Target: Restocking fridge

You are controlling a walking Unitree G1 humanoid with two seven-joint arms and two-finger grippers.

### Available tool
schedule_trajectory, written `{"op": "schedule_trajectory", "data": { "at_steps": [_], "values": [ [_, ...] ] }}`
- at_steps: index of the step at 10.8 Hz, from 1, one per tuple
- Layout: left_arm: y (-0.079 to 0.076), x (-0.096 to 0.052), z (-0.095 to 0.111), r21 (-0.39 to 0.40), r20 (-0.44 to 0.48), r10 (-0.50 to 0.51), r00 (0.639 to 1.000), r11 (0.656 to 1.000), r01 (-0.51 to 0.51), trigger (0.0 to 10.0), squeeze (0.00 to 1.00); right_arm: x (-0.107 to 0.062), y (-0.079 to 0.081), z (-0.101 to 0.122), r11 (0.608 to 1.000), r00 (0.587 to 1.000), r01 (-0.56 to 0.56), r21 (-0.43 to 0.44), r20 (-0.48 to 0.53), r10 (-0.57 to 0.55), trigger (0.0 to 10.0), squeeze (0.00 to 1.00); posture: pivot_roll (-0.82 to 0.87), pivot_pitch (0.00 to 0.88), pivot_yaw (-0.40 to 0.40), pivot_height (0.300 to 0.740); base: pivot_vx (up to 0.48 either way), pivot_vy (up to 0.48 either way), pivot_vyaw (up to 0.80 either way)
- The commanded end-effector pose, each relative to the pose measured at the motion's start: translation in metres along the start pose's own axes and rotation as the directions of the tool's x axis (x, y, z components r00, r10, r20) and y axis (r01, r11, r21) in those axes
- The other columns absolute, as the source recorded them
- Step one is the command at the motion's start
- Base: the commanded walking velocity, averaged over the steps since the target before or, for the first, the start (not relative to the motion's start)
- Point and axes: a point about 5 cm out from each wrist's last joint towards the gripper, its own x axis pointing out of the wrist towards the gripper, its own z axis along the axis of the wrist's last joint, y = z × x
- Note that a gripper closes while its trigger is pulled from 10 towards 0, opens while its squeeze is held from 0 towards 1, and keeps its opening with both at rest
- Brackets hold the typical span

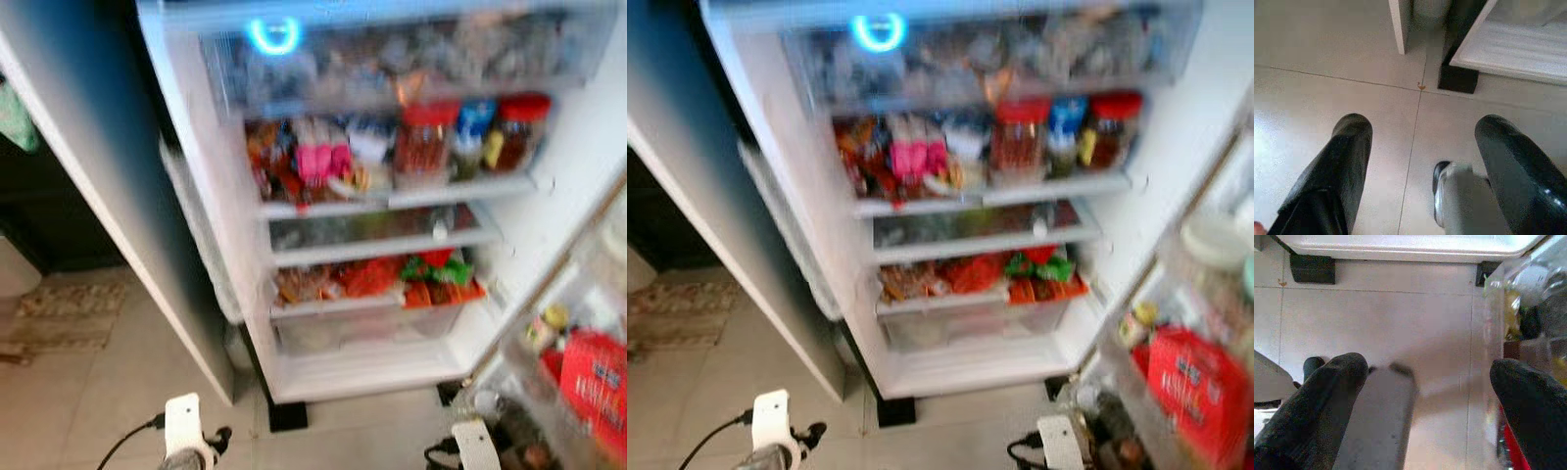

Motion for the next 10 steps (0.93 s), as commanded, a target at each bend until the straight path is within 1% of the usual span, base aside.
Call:
{"op": "schedule_trajectory", "data": {
  "at_steps": [1, 3, 4, 10],
  "values": [
    [0.0028, -0.0004, -0.0034, 0.007, -0.02, 0.004, 1.0, 1.0, -0.004, 10.0, 0.0, 0.0001, 0.0004, -0.0005, 1.0, 1.0, -0.005, 0.002, -0.007, 0.006, 10.0, 0.0, 0.02, 0.0, 0.051, 0.74, 0.0, 0.0, 0.0],
    [0.0025, -0.0004, -0.0035, 0.005, -0.023, 0.004, 1.0, 1.0, -0.004, 10.0, 0.0, 0.0001, 0.0001, -0.0004, 1.0, 1.0, -0.004, 0.005, -0.007, 0.004, 10.0, 0.0, 0.02, 0.0, 0.05, 0.74, 0.0, 0.0, 0.0],
    [0.0024, -0.0003, -0.0036, -0.002, -0.026, 0.004, 1.0, 1.0, -0.004, 10.0, 0.0, 0.0001, 0.0007, 0.0001, 1.0, 1.0, -0.009, 0.024, 0.001, 0.009, 10.0, 0.0, 0.02, 0.0, 0.049, 0.74, 0.0, 0.424, 0.0],
    [0.0011, -0.0002, -0.0032, -0.006, -0.025, 0.001, 1.0, 1.0, -0.001, 10.0, 0.0, 0.0001, -0.0001, 0.001, 1.0, 1.0, -0.014, 0.02, 0.003, 0.014, 10.0, 0.0, 0.03, 0.0, 0.044, 0.74, 0.0, 0.469, 0.0]
  ]
}}
